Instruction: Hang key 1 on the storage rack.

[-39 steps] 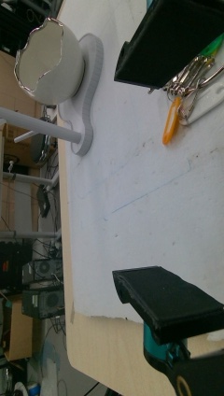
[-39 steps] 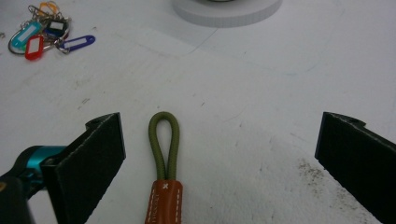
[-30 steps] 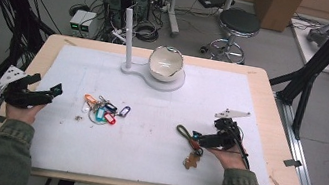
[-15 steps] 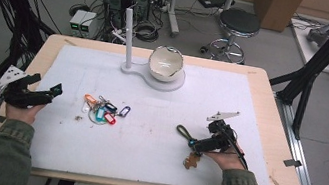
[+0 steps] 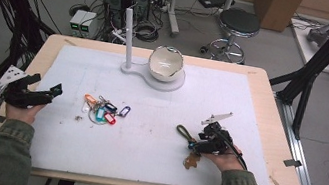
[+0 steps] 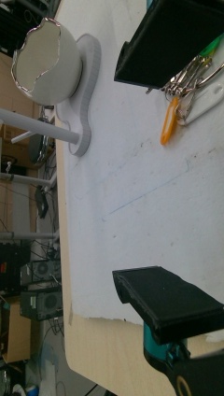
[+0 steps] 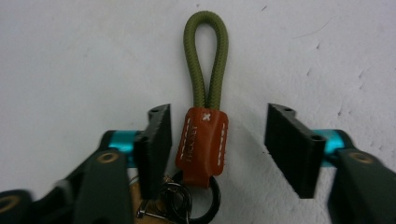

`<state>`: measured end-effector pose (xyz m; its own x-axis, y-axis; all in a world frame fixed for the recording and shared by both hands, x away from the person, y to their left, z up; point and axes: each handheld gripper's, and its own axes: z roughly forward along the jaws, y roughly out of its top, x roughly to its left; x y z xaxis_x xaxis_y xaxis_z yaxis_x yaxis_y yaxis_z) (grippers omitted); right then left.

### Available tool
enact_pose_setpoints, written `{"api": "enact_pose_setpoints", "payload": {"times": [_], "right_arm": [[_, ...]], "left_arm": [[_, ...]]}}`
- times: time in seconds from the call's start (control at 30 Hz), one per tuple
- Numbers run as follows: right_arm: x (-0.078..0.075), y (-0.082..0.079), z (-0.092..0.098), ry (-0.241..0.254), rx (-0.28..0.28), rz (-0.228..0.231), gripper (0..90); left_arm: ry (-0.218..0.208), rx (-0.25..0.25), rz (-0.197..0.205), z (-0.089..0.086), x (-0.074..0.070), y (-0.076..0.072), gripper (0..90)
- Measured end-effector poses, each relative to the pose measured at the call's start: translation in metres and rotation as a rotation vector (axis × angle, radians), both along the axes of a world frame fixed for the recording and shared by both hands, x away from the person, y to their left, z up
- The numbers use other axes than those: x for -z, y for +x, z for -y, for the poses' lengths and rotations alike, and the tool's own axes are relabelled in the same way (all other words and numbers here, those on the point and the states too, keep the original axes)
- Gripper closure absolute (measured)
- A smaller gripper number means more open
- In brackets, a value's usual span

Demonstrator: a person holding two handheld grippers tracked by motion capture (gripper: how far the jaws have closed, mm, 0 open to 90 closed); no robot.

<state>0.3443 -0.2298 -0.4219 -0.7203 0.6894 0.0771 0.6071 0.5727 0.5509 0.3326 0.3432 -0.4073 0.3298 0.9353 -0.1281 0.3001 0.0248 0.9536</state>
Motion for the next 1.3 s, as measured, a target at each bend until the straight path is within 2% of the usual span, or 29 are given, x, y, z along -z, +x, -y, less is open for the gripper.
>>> {"api": "enact_pose_setpoints", "payload": {"times": [0.07, 0.1, 0.23, 0.47, 0.53, 0.63, 0.9, 0.93, 1.0, 1.2, 1.3], "right_arm": [[0.001, -0.001, -0.002, -0.034, -0.018, 0.013, 57.5], [0.001, -0.002, -0.003, -0.048, -0.010, 0.029, 65.1], [-0.001, -0.002, -0.002, -0.033, -0.007, 0.009, 70.2], [-0.001, -0.003, 0.000, -0.021, -0.002, -0.009, 71.3], [-0.001, -0.002, 0.000, -0.021, -0.011, 0.009, 71.4], [-0.002, -0.003, -0.001, -0.013, -0.008, -0.005, 71.5], [-0.013, -0.003, -0.006, 0.014, -0.007, -0.010, 71.8], [-0.014, -0.003, -0.008, 0.021, -0.001, -0.017, 71.8], [-0.019, -0.002, -0.010, 0.030, 0.005, 0.004, 71.8], [-0.040, -0.001, -0.021, 0.122, 0.006, 0.005, 72.0], [-0.048, -0.001, -0.026, 0.130, 0.008, 0.005, 72.0]], "left_arm": [[0.000, 0.000, -0.002, 0.000, 0.000, 0.000, 6.2], [0.000, 0.000, -0.002, 0.000, 0.000, 0.000, 6.2], [0.003, 0.003, -0.003, 0.000, 0.000, 0.000, 6.2], [0.006, 0.003, -0.005, 0.000, 0.000, 0.000, 6.2], [0.007, 0.002, -0.003, 0.000, 0.000, 0.000, 6.2], [0.003, -0.004, 0.000, 0.000, 0.000, 0.000, 6.2], [0.012, -0.002, -0.008, 0.000, 0.000, -0.001, 6.3], [0.012, -0.003, -0.007, 0.000, 0.000, -0.001, 6.3], [0.014, -0.001, -0.006, 0.000, 0.000, -0.001, 6.2], [0.015, -0.006, -0.004, 0.000, 0.000, -0.001, 6.3], [0.014, -0.006, -0.004, -0.001, 0.000, -0.001, 6.3]]}}
